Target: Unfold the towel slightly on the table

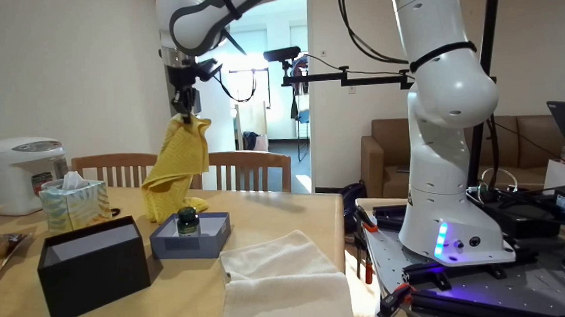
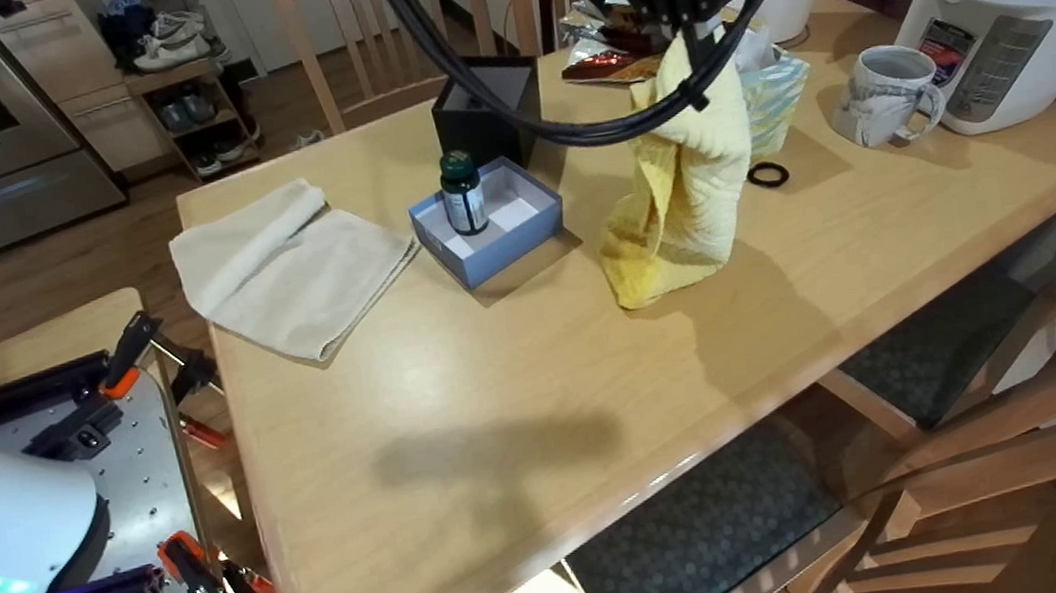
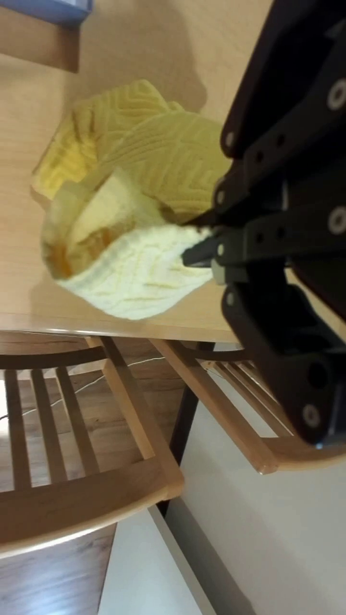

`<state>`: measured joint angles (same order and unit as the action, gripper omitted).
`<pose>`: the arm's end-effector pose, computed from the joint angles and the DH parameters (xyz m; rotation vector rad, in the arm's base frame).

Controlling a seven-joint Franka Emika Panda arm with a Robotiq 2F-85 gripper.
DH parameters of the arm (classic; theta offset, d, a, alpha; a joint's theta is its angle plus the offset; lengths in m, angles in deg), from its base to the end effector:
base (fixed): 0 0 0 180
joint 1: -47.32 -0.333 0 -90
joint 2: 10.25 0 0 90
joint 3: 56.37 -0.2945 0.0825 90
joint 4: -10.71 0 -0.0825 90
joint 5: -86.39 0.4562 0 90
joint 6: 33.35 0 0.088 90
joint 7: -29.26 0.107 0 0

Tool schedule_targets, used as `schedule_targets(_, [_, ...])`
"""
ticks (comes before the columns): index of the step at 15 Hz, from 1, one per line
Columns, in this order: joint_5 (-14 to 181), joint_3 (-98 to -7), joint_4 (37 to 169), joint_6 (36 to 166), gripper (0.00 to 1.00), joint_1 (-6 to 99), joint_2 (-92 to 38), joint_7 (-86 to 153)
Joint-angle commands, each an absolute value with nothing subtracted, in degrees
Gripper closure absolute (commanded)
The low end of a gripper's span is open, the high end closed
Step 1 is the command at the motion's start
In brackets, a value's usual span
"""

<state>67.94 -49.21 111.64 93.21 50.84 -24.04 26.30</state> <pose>0.6945 -0.1372 0.4000 2.8029 0.0534 0.2365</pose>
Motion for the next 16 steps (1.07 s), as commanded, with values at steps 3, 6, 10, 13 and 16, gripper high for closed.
schedule_targets(3, [62.89,-49.45,126.21,86.22,0.98,50.41,-10.6,27.85])
schedule_targets(6, [61.7,-50.22,132.54,83.17,0.98,50.81,-4.55,28.34])
schedule_targets(10, [66.23,-51.46,141.47,84.28,0.98,50.31,-0.27,26.76])
schedule_targets(13, [69.97,-52.01,147.59,86.88,0.98,49.8,0.72,26.46])
schedule_targets(16, [74.01,-51.79,152.44,89.79,0.98,49.71,0.08,25.82])
